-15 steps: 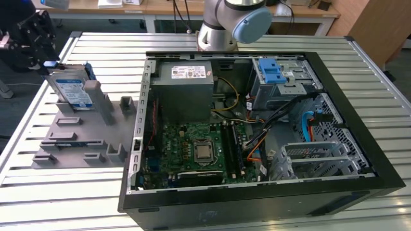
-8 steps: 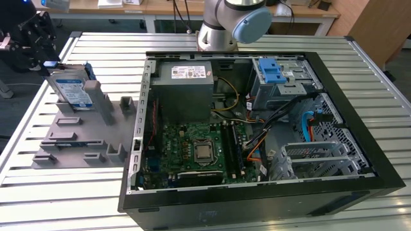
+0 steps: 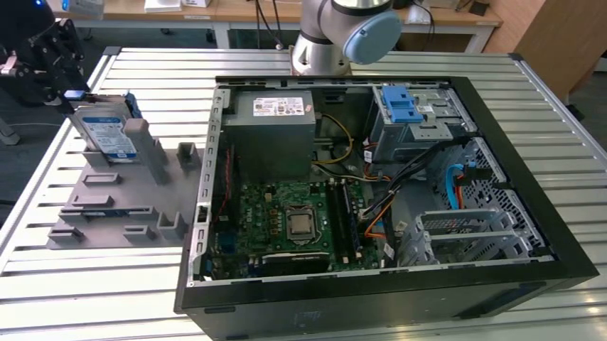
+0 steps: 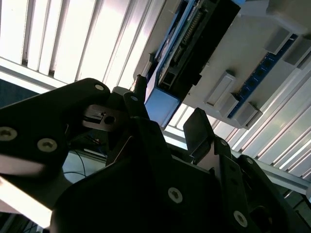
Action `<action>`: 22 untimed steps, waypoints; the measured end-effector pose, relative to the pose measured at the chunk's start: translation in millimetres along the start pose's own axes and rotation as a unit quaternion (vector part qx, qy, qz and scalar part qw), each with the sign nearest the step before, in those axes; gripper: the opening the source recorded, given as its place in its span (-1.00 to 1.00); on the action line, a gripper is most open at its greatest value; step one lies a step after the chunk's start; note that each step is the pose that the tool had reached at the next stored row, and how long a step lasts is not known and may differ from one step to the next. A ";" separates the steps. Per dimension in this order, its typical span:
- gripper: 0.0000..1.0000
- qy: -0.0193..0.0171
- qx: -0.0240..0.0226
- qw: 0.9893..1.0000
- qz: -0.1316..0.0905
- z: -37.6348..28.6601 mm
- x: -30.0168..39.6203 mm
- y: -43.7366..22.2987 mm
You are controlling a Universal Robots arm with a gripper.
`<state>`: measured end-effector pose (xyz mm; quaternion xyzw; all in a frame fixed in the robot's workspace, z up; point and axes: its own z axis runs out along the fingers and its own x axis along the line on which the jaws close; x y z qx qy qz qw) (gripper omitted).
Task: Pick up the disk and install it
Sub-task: 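Pick up the disk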
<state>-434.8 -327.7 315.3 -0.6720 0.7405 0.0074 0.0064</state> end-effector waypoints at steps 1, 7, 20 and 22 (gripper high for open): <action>0.15 0.000 0.000 1.000 0.000 0.4 0.0 0.0; 0.15 0.000 0.000 1.000 0.000 2.4 0.0 0.0; 0.15 0.000 0.000 1.000 0.000 6.0 0.1 0.0; 0.15 0.000 0.000 1.000 0.000 6.2 0.1 0.0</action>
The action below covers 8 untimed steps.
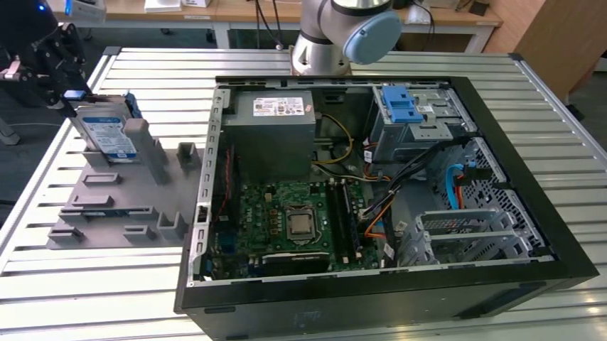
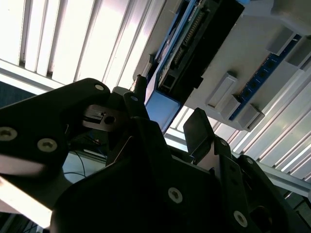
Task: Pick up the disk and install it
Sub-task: 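Pick up the disk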
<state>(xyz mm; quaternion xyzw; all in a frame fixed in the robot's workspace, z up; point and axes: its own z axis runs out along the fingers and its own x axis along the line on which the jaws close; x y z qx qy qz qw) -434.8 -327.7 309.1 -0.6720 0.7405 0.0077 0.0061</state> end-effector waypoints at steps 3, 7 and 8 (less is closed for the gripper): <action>0.15 0.000 0.000 1.000 -0.001 0.5 0.0 0.0; 0.15 0.000 0.000 1.000 -0.005 1.5 0.0 0.0; 0.15 0.000 0.000 1.000 -0.005 1.8 0.0 0.0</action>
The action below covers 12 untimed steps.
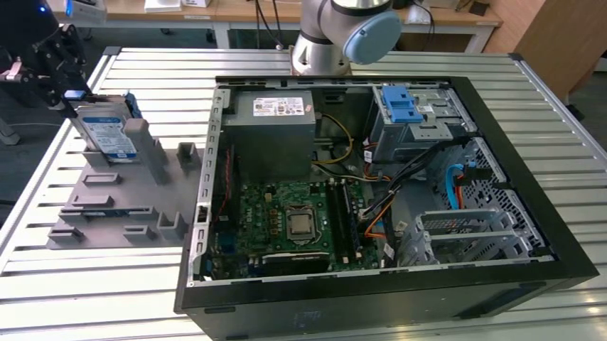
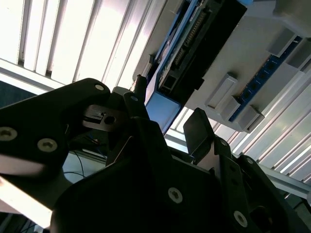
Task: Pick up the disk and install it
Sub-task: 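Pick up the disk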
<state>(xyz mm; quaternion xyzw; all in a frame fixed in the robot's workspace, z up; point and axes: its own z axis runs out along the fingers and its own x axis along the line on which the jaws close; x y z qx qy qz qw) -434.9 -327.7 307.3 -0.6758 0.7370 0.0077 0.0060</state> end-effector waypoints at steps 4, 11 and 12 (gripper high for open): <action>0.15 0.000 0.000 1.000 0.000 1.9 0.1 0.0; 0.15 0.000 0.000 1.000 0.000 5.1 0.1 0.0; 0.15 0.000 0.000 1.000 0.000 5.6 0.1 0.0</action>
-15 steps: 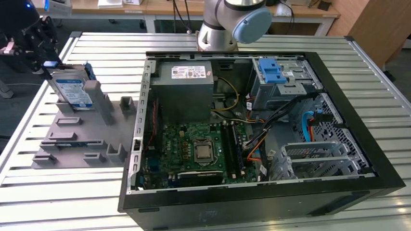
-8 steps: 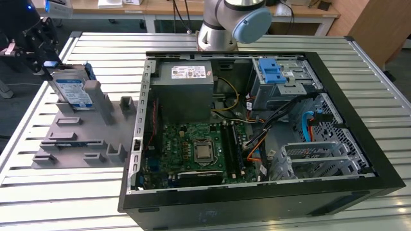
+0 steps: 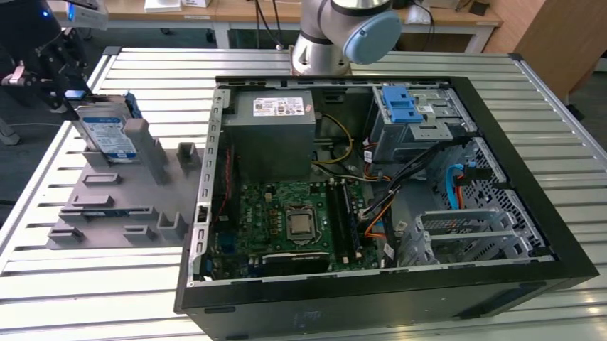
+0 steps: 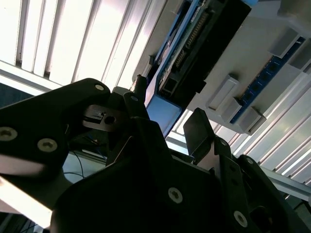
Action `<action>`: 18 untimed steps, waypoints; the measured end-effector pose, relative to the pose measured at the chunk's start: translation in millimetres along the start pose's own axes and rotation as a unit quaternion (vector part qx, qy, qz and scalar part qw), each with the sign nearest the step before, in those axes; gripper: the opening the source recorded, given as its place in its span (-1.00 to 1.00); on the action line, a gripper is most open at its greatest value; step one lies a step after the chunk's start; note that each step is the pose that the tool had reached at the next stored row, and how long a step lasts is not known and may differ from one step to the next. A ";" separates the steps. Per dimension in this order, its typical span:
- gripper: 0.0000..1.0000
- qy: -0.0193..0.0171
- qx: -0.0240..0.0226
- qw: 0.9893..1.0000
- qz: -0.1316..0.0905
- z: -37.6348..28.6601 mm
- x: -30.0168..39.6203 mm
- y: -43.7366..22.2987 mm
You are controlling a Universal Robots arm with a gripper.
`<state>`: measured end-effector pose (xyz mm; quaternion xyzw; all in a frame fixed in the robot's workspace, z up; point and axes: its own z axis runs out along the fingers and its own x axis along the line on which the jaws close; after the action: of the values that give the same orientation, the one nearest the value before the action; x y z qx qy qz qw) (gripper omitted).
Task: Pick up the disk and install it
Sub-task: 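Pick up the disk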
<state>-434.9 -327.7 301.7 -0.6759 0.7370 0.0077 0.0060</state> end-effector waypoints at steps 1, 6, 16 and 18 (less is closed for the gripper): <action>0.15 0.000 0.000 1.000 0.000 0.6 0.0 0.0; 0.15 0.000 0.000 1.000 0.000 3.2 0.1 0.0; 0.15 0.000 0.000 1.000 -0.006 7.7 0.2 0.3; 0.15 0.000 0.000 1.000 -0.009 8.4 0.2 0.3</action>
<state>-435.3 -327.7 293.2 -0.6823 0.7310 0.0078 0.0059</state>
